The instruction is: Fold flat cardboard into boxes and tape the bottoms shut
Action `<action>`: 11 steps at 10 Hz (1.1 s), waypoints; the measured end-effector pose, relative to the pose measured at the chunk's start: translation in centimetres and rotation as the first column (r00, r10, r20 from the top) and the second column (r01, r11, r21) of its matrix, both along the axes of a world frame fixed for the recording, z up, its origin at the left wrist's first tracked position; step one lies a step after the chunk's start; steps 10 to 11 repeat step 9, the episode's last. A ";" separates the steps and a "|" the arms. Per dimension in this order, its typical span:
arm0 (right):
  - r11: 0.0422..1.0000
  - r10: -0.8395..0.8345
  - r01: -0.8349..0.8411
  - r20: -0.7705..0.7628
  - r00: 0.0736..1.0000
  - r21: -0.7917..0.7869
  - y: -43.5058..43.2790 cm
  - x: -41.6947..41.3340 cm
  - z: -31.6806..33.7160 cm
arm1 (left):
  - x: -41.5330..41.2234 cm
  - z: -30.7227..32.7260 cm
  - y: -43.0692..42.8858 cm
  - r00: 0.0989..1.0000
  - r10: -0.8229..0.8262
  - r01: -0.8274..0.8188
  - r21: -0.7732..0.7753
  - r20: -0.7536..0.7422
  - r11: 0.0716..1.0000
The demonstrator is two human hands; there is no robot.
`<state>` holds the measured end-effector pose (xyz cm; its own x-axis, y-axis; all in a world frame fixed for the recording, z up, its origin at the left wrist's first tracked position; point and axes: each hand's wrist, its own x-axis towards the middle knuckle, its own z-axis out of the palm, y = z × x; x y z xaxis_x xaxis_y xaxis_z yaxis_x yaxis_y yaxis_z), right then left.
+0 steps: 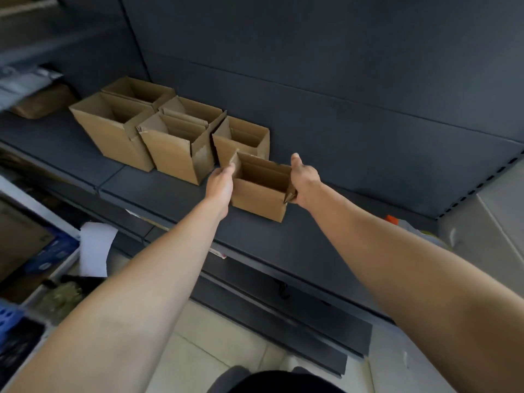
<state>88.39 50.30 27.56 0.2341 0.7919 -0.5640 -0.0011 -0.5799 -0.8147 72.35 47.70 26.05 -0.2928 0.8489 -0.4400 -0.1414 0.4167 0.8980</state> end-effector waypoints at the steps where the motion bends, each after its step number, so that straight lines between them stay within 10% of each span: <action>1: 1.000 0.014 -0.015 -0.075 0.997 -0.011 1.8 -2.8 -0.7 | -2.9 -0.2 1.3 0.995 0.099 -0.098 -0.009 0.034 0.995; 6: 0.970 -0.233 0.242 -0.236 0.943 0.009 6.3 -10.5 -3.7 | -9.6 -0.9 5.8 0.993 -0.098 0.098 -0.001 -0.070 0.995; 9: 0.967 -0.206 0.158 0.246 0.947 0.200 2.7 -11.4 1.5 | -11.3 -0.5 5.4 0.899 -0.141 0.246 0.212 -0.414 0.946; 11: 0.967 -0.206 0.158 0.246 0.947 0.200 2.7 -11.4 1.5 | -11.3 -0.5 5.4 0.899 -0.141 0.246 0.212 -0.414 0.946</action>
